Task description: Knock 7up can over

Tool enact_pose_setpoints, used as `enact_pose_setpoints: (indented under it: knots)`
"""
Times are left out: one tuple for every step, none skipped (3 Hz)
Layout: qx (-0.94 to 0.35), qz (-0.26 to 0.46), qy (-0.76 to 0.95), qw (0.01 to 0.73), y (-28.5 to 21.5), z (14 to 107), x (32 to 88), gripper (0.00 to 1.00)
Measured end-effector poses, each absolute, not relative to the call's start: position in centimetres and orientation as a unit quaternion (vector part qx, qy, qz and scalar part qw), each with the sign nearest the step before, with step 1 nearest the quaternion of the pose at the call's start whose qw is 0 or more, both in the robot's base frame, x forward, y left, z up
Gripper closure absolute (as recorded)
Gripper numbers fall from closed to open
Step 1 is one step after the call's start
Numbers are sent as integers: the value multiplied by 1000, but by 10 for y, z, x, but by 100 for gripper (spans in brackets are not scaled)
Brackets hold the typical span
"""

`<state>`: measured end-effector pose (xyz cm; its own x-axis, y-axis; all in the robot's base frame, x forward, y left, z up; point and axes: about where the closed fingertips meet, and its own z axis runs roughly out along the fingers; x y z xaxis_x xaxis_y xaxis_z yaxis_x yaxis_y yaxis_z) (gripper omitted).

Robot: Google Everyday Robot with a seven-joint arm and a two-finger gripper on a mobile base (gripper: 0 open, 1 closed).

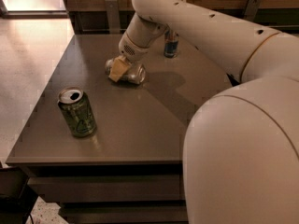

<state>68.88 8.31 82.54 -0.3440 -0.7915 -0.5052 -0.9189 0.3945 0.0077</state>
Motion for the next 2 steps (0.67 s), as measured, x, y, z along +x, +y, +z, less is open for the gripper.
enact_pose_setpoints:
  knots:
    - [-531, 148, 806, 215, 85, 824, 688, 60]
    - [-531, 148, 806, 215, 85, 825, 688, 37]
